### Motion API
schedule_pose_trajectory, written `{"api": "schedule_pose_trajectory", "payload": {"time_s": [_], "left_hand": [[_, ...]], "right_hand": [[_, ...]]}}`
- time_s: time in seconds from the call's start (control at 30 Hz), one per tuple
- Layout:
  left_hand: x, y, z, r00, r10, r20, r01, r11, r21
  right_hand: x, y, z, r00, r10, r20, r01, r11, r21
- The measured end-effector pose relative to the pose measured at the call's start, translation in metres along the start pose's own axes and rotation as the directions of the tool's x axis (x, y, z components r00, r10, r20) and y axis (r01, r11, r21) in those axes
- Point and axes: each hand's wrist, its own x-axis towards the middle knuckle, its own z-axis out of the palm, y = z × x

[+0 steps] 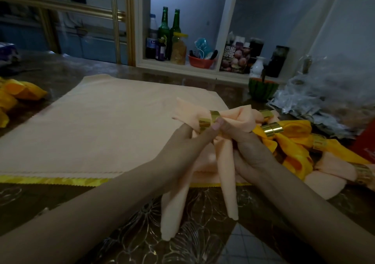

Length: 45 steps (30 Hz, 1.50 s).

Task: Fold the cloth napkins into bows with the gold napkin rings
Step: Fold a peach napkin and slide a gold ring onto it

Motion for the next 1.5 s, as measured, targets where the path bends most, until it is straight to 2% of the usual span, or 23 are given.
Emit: {"api": "schedule_pose_trajectory", "payload": {"time_s": [0.07, 0.13, 0.23, 0.3, 0.43, 0.57, 0.67, 0.77, 0.87, 0.93, 1.03, 1.17, 1.27, 1.33, 1.4, 1.5], "left_hand": [[-0.002, -0.003, 0.004, 0.997, 0.05, 0.063, -0.053, 0.997, 0.05], [-0.002, -0.002, 0.003, 0.997, 0.052, 0.049, -0.055, 0.997, 0.063], [0.005, -0.001, -0.003, 0.997, -0.07, -0.033, 0.069, 0.997, -0.031], [0.007, 0.0, -0.006, 0.985, -0.157, -0.067, 0.147, 0.981, -0.129], [0.01, -0.002, -0.01, 0.976, -0.187, -0.11, 0.165, 0.969, -0.185], [0.011, -0.004, -0.009, 0.978, -0.183, -0.098, 0.164, 0.971, -0.173], [0.012, -0.005, -0.009, 0.971, -0.233, -0.06, 0.22, 0.96, -0.171], [0.011, 0.001, -0.011, 0.971, -0.229, -0.066, 0.227, 0.973, -0.026], [0.005, 0.003, -0.008, 0.992, -0.035, -0.12, 0.075, 0.936, 0.344], [0.0, 0.002, -0.005, 0.992, 0.08, -0.096, -0.025, 0.88, 0.474], [-0.006, 0.003, 0.0, 0.987, 0.162, -0.004, -0.139, 0.862, 0.487], [-0.015, 0.002, 0.009, 0.965, 0.174, 0.196, -0.253, 0.817, 0.519], [-0.032, 0.005, 0.026, 0.912, 0.135, 0.388, -0.326, 0.812, 0.484], [-0.041, 0.013, 0.045, 0.865, 0.133, 0.485, -0.393, 0.78, 0.486], [-0.044, 0.021, 0.057, 0.838, 0.198, 0.508, -0.466, 0.744, 0.479], [-0.033, 0.029, 0.066, 0.859, 0.372, 0.351, -0.51, 0.685, 0.521]], "right_hand": [[-0.001, -0.001, 0.001, 1.0, 0.024, 0.016, -0.023, 0.997, -0.069], [-0.002, -0.004, 0.001, 1.0, 0.029, -0.008, -0.029, 0.989, -0.144], [-0.003, -0.007, 0.001, 0.998, 0.02, -0.053, -0.034, 0.964, -0.263], [-0.006, -0.007, 0.002, 0.999, 0.052, -0.011, -0.053, 0.964, -0.261], [-0.007, -0.005, 0.005, 0.991, 0.09, 0.101, -0.069, 0.978, -0.195], [-0.001, -0.003, -0.001, 0.997, 0.074, 0.024, -0.066, 0.968, -0.24], [0.004, 0.0, -0.005, 0.997, 0.067, -0.026, -0.071, 0.954, -0.291], [0.005, 0.0, -0.007, 0.995, 0.072, -0.067, -0.091, 0.935, -0.343], [0.0, -0.004, -0.004, 0.987, 0.146, -0.072, -0.161, 0.938, -0.306], [-0.004, -0.011, 0.0, 0.98, 0.181, -0.08, -0.197, 0.938, -0.287], [-0.014, -0.031, 0.0, 0.99, 0.118, -0.08, -0.139, 0.923, -0.36], [-0.048, -0.046, -0.024, 0.993, 0.068, -0.092, -0.1, 0.905, -0.415], [-0.082, -0.048, -0.05, 0.994, 0.038, -0.102, -0.078, 0.905, -0.419], [-0.105, -0.052, -0.068, 0.989, 0.016, -0.146, -0.068, 0.93, -0.362], [-0.118, -0.055, -0.08, 0.984, 0.023, -0.178, -0.075, 0.954, -0.291], [-0.127, -0.063, -0.087, 0.981, 0.028, -0.194, -0.066, 0.979, -0.192]]}}
